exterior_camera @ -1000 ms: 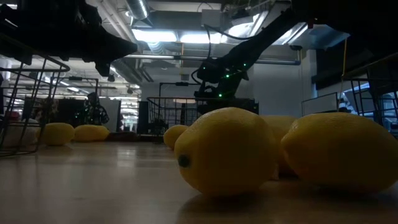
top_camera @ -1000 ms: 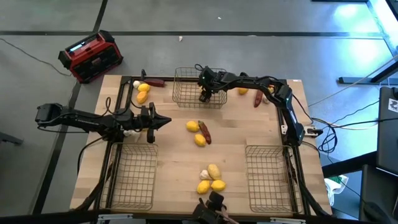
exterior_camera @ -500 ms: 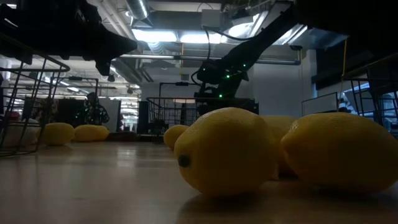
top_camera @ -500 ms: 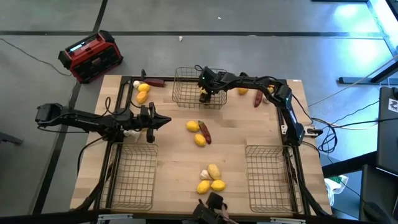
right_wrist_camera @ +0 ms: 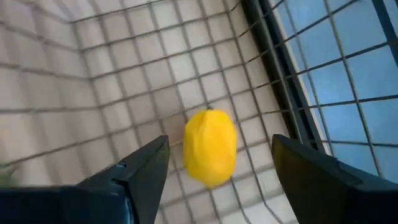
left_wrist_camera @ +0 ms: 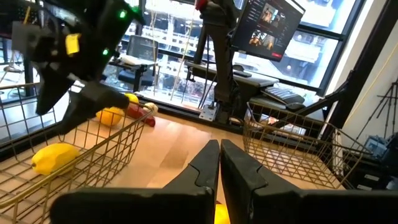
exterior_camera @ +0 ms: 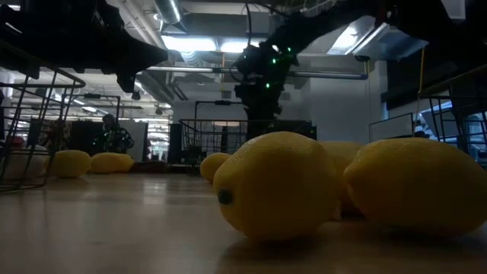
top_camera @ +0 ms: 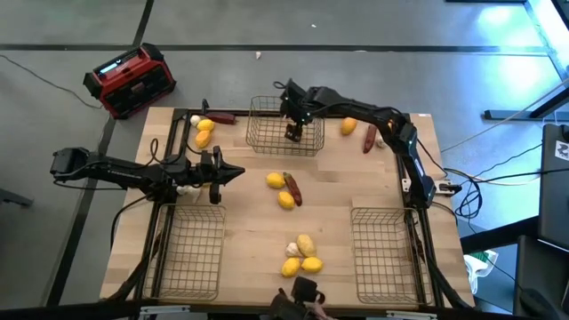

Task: Sort produce into baskets
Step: Put the lemon into the top wire basket

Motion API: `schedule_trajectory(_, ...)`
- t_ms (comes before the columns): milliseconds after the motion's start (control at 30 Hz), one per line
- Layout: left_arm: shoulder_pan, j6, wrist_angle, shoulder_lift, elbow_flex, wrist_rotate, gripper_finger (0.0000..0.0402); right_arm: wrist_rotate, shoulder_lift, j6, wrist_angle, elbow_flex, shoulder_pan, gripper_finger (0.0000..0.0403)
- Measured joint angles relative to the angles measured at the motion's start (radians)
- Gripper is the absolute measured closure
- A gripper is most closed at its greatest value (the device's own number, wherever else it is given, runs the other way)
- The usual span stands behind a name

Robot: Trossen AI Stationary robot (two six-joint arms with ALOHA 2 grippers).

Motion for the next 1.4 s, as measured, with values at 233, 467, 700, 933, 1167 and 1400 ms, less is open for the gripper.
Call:
schedule_trajectory(233,0.0,0.0,0.0,0.0,0.0,0.0,0.0389,0.004,-0.037,-0.024,-0.144,0.063,0.07,0.0125)
schedule_trajectory(467,0.001,0.001,-0.001,0.0,0.0,0.0,0.0389,-0.004,-0.144,-0.012,-0.154,0.059,0.155,0.0125)
schedule_trajectory(700,0.001,-0.002,0.0,0.0,0.0,-0.007,0.0389,-0.006,-0.183,0.052,-0.199,0.058,0.26,0.0125)
schedule_trajectory(933,0.001,-0.005,-0.001,0.0,0.0,-0.015,0.0389,-0.006,-0.185,0.062,-0.201,0.057,0.395,0.0125)
schedule_trajectory(1167,0.001,-0.005,0.0,0.0,0.0,-0.016,0.0389,-0.006,-0.19,0.015,-0.138,0.025,0.499,0.0125)
schedule_trajectory(1400,0.001,-0.007,-0.001,0.0,0.0,-0.016,0.0389,-0.088,-0.198,-0.003,-0.077,-0.089,0.525,0.0125)
